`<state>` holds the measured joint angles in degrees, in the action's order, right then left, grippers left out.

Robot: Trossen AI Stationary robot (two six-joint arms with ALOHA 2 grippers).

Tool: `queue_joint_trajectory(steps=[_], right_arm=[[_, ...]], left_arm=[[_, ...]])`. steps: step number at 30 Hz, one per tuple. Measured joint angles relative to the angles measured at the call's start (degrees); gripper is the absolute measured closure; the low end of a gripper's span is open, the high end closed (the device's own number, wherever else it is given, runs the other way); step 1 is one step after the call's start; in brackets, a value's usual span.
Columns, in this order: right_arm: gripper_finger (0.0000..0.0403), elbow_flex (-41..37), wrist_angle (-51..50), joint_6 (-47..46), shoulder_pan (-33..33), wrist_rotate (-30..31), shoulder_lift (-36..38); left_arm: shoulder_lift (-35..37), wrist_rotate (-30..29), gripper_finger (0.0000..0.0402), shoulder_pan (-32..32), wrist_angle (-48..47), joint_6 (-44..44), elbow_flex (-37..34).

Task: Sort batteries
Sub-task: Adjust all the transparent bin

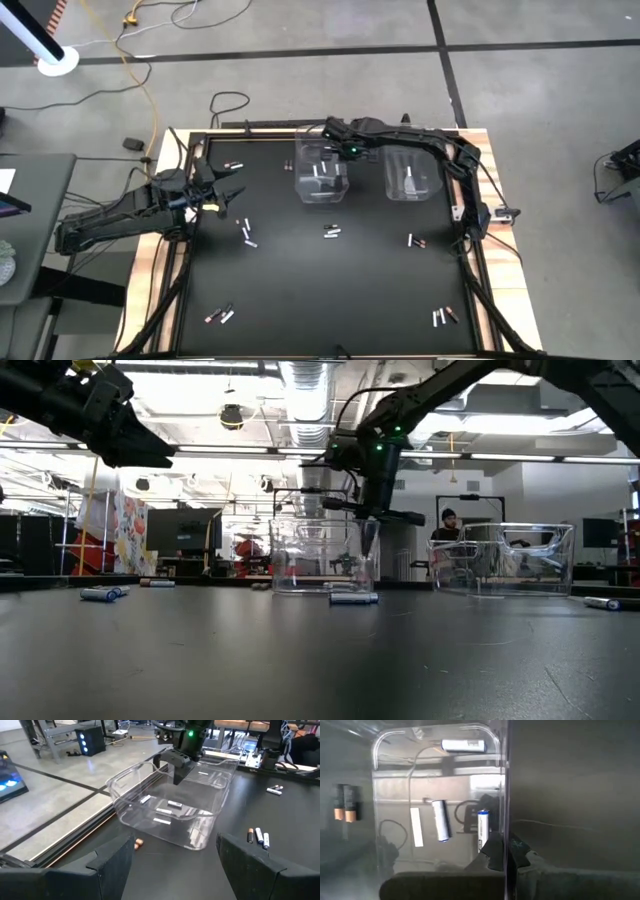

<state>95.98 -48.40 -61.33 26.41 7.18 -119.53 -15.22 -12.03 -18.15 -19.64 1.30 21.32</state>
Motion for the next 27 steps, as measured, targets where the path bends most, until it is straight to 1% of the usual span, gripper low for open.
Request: queue_joint_trajectory(steps=[4, 10, 16, 20, 23, 27], right_arm=[[0.0402, 8.4, -1.7, 0.5, -0.9, -0.4, -5.0], [0.0402, 22.9, -9.8, 0.8, -1.5, -0.8, -13.1], [0.0403, 34.2, -15.1, -0.4, -2.5, -0.8, -19.6], [0.0403, 37.8, -17.0, -0.4, -2.8, -0.9, -21.4], [0.0402, 37.9, -17.1, -1.0, -2.8, -1.0, -21.4], [0.039, 37.9, -17.2, -0.3, -2.7, -1.1, -21.2]], left_arm=[[0.0, 0.0, 0.0123, 0.0, -0.2, 0.1, 0.0], [0.0, 0.0, 0.0123, 0.0, -0.3, 0.7, 0.0], [0.0, 0.0, 0.0123, 0.0, -0.5, 1.4, 0.0], [0.0, 0.0, 0.0123, 0.0, -0.7, 1.3, 0.0], [0.0, 0.0, 0.0123, 0.0, -0.7, 0.6, 0.0], [0.0, 0.0, 0.0123, 0.0, -0.7, -0.2, 0.0]])
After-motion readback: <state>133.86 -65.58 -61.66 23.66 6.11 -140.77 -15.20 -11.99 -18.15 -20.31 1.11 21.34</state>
